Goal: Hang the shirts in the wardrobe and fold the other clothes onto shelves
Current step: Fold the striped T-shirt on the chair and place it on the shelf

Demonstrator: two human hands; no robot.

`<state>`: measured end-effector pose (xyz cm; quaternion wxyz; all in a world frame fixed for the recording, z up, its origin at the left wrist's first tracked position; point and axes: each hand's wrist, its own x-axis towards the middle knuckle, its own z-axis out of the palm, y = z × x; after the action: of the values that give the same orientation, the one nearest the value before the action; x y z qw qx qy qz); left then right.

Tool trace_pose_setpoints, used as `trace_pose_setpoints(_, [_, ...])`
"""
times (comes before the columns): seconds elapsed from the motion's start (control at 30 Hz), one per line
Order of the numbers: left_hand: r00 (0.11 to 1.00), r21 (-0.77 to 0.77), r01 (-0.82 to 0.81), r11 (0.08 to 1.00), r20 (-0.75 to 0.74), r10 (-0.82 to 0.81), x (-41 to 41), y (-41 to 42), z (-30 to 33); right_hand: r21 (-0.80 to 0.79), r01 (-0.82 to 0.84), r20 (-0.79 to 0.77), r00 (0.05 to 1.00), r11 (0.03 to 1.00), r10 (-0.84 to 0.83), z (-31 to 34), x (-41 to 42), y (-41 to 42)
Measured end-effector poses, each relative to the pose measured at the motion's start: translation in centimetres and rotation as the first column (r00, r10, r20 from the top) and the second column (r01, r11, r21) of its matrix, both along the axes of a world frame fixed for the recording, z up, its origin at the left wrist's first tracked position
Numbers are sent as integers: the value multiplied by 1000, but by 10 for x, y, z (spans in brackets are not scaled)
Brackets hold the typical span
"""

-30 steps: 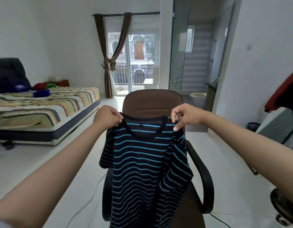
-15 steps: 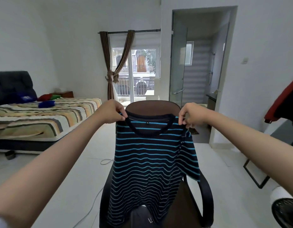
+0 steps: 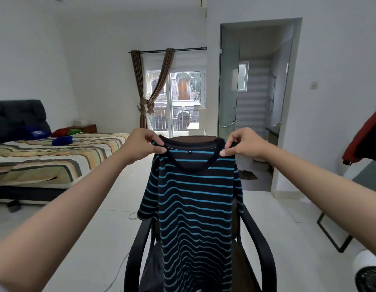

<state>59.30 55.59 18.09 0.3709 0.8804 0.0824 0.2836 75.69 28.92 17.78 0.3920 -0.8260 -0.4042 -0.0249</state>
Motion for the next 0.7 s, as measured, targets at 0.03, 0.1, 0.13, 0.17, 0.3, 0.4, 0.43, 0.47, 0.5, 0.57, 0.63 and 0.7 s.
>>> trace_pose_setpoints(0.03, [1000,-7,3,1000,4,-3,1,0,1,33,-8,-14,1000,999,9,-1,1,0])
trace_pose_setpoints(0.1, [1000,-22,13,1000,10,-13,3,1,2,92,-13,-35,999,996,17,-1,2,1])
trace_pose_setpoints(0.13, [1000,-32,18,999,11,-17,3,3,2,107,-18,-37,999,994,22,-1,3,1])
trace_pose_setpoints(0.17, [1000,-42,24,999,10,-23,4,4,2,119,-27,-41,999,993,32,-1,2,2])
trace_pose_setpoints(0.3, [995,-109,101,989,21,-100,4,10,4,178,-80,-132,986,981,105,2,1,2])
trace_pose_setpoints(0.4, [989,-149,145,978,24,-143,6,9,5,220,-92,-197,971,971,137,2,4,6])
trace_pose_setpoints(0.43, [989,-158,146,977,5,-147,6,8,6,231,-95,-220,964,968,147,2,5,6])
trace_pose_setpoints(0.47, [988,-171,150,974,-21,-156,6,6,8,232,-101,-242,957,967,158,2,6,7])
trace_pose_setpoints(0.5, [984,-190,156,969,-56,-170,6,6,10,227,-107,-264,950,968,167,2,6,7])
trace_pose_setpoints(0.57, [974,-221,150,964,-136,-183,6,7,15,217,-102,-302,939,971,166,2,4,8])
trace_pose_setpoints(0.63, [966,-268,113,957,-196,-169,8,8,18,243,-94,-373,910,965,183,1,1,10])
trace_pose_setpoints(0.7, [961,-323,84,943,-224,-163,10,8,18,297,-92,-452,863,950,225,0,1,10])
